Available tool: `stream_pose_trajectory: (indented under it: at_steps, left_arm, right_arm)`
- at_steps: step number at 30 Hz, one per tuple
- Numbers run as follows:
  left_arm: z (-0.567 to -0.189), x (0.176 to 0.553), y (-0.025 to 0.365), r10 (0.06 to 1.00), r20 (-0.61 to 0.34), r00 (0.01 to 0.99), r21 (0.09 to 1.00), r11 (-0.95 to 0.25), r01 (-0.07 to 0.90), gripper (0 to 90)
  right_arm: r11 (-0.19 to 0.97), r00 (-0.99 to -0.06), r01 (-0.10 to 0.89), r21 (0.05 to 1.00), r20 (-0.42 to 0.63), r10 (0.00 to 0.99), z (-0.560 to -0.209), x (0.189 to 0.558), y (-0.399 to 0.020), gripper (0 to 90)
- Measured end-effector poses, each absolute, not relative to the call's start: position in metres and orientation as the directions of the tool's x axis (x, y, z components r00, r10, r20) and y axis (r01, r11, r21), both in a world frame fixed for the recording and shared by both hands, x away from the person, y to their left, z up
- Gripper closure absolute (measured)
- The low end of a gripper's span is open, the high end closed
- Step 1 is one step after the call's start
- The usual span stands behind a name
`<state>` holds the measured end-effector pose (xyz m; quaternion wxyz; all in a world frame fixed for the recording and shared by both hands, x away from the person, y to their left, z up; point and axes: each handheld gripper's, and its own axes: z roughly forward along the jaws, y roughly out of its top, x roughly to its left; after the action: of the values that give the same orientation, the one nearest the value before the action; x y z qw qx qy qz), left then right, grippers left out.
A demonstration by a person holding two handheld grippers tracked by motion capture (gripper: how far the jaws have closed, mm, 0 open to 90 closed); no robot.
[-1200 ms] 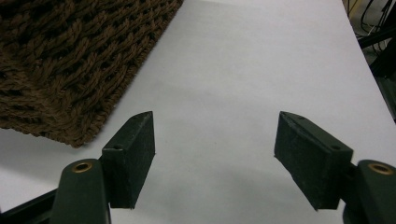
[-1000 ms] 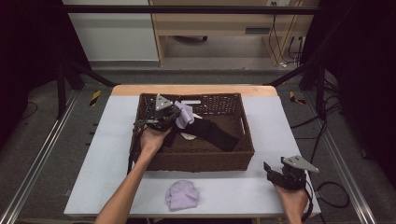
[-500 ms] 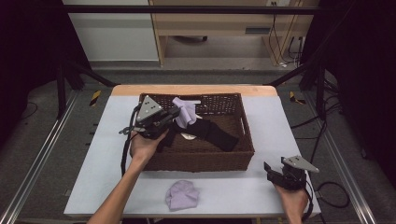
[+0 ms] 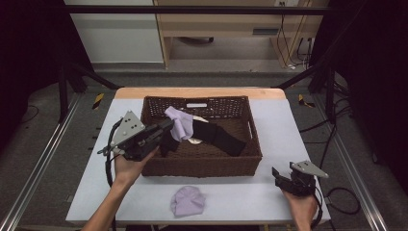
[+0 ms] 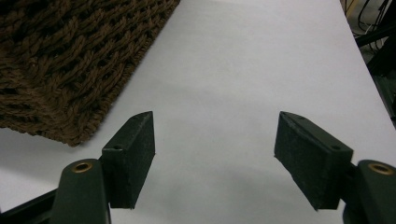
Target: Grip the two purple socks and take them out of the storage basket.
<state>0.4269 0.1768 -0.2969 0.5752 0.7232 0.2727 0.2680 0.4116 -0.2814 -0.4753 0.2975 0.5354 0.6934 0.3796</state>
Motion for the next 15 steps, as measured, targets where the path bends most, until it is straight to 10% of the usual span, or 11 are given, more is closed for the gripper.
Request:
stream_pose_trajectory:
  at_steps: [15]
  left_arm:
    - [-0.303,0.368,0.193,0.65,0.103,0.753,0.977,-0.208,0.046,88.4]
  right_arm:
    - [0.137,-0.248,0.516,0.846,-0.006,0.969,-0.475,0.411,-0.281,29.1]
